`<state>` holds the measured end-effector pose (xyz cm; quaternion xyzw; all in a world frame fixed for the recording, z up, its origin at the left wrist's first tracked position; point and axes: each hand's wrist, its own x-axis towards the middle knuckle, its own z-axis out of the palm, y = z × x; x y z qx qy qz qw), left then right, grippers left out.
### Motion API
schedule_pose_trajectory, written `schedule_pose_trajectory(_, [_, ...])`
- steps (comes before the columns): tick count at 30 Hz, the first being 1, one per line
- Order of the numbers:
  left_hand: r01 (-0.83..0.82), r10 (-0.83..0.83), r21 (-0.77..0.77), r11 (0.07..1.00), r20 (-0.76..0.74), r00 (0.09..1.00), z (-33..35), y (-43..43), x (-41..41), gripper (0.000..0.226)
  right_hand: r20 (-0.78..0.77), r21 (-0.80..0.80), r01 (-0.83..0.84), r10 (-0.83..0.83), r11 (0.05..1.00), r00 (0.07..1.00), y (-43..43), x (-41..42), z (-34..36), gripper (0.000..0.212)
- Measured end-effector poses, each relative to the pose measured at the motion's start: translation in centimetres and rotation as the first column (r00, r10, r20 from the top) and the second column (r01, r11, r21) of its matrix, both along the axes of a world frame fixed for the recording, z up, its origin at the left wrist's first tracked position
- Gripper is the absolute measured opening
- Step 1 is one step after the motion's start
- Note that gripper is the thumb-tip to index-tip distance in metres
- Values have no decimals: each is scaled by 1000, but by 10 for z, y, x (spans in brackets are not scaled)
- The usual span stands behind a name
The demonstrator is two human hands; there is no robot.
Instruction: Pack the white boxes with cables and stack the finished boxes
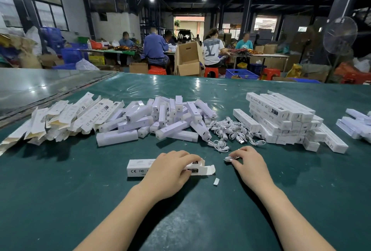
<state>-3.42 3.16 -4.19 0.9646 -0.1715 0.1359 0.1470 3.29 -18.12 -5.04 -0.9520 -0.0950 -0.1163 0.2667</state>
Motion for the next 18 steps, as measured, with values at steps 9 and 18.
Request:
schedule_pose_trajectory(9, [-34, 39, 151, 988, -28, 999, -2, -10, 1, 58, 22, -82, -104, 106, 991, 994, 7, -6, 3, 15])
schedule_pose_trajectory(18, [-31, 31, 89, 996, 4, 1000, -4, -12, 0, 57, 149, 137, -181, 161, 974, 976, 17, -13, 2, 19])
